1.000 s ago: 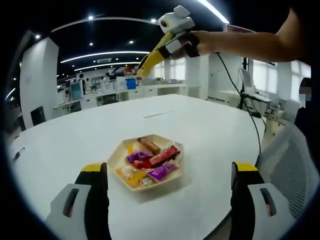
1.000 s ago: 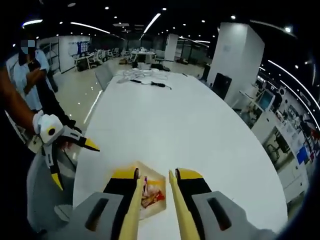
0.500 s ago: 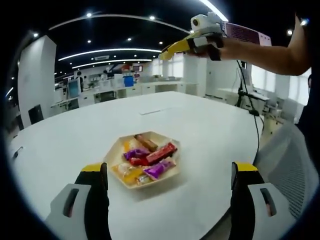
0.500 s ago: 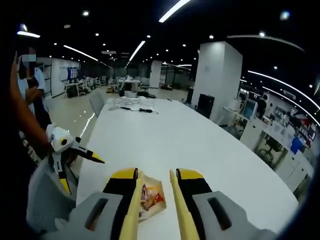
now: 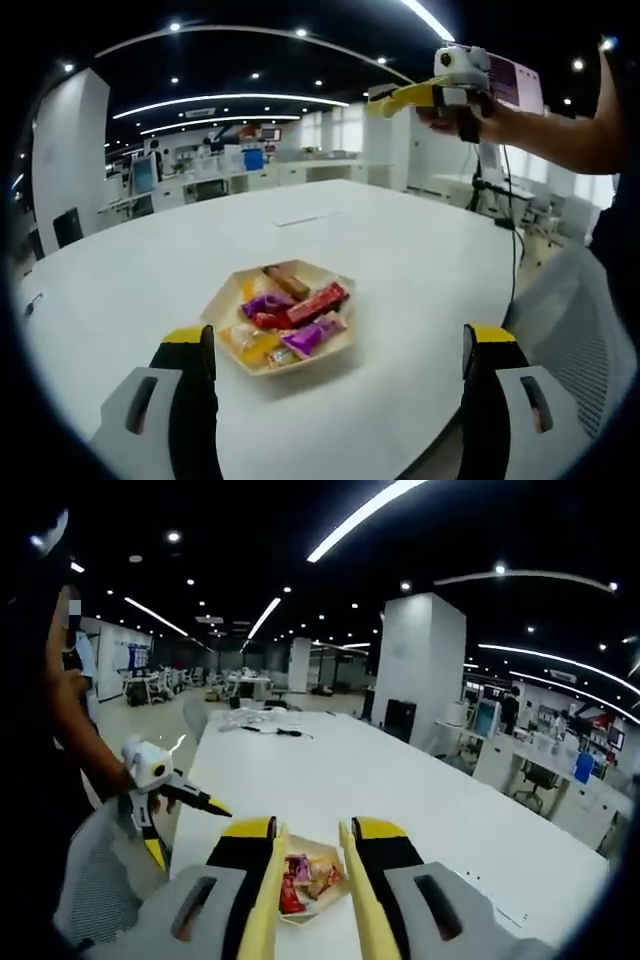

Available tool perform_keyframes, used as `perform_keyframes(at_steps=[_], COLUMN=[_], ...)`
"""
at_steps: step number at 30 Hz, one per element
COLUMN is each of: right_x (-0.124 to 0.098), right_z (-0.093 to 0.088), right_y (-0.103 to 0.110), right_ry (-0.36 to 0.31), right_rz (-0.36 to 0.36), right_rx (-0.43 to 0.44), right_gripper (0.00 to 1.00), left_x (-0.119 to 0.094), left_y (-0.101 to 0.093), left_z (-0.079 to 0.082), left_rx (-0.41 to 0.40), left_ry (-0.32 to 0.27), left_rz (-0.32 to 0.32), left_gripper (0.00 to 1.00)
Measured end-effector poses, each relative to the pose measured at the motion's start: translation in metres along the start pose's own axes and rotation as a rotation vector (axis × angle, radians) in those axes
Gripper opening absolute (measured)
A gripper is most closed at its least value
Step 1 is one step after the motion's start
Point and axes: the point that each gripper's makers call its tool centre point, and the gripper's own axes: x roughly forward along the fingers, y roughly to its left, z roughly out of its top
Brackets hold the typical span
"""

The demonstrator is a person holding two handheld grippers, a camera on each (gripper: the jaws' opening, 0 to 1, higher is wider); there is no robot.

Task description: Place the target food into the container with the food tongs after gripping and lifting it, then release it inside without dropping or visibly crushing the food.

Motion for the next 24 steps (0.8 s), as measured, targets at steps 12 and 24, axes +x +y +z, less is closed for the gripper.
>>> perform_keyframes(at_steps=[12, 24], right_x=[-0.011, 0.002], right_z=[-0.021, -0.044], right_y=[0.036, 0.089], right_ry=[-0.095, -0.172], right_rz=[0.027, 0.105], right_rx=[0.018, 0.105], right_gripper=[0.28, 0.27], left_x=[-0.001, -0.002], left_y=[0.0, 0.001], left_z=[0.002, 0.004], left_rx=[-0.006, -0.006], left_ry=[-0.007, -0.015], left_rz=[-0.001, 0.007], left_gripper=[0.99, 0.99])
